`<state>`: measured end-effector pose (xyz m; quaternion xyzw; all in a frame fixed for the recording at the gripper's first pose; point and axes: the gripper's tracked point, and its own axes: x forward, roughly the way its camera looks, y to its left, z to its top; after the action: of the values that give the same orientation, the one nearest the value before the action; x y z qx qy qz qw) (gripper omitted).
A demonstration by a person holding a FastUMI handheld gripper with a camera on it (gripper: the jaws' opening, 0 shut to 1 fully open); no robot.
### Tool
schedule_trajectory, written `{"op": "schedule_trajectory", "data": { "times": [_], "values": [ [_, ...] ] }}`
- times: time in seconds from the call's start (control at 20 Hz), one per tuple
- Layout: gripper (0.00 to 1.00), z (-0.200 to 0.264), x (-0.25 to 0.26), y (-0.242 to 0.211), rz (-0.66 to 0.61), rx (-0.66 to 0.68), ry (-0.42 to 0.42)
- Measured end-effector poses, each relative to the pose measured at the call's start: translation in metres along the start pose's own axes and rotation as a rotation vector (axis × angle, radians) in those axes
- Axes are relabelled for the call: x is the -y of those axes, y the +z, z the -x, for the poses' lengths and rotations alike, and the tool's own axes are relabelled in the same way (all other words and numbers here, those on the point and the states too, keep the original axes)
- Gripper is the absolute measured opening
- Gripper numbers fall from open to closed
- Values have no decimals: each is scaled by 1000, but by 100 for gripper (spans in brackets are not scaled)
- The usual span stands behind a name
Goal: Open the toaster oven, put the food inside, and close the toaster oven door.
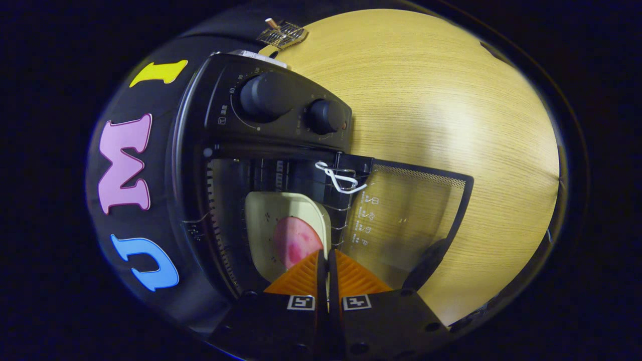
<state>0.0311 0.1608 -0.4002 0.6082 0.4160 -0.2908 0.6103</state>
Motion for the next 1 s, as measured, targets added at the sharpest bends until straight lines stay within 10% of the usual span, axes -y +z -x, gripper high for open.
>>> {"op": "schedule_trajectory", "data": {
  "times": [0.2, 0.5, 0.75, 1.0],
  "values": [
    [11, -2, -13, -12, -64, -33, 69],
    [53, 21, -8, -22, 4, -81, 126],
    [93, 59, 4, -19, 364, -19, 245],
    [98, 80, 38, -30, 698, -22, 220]
  ]
}}
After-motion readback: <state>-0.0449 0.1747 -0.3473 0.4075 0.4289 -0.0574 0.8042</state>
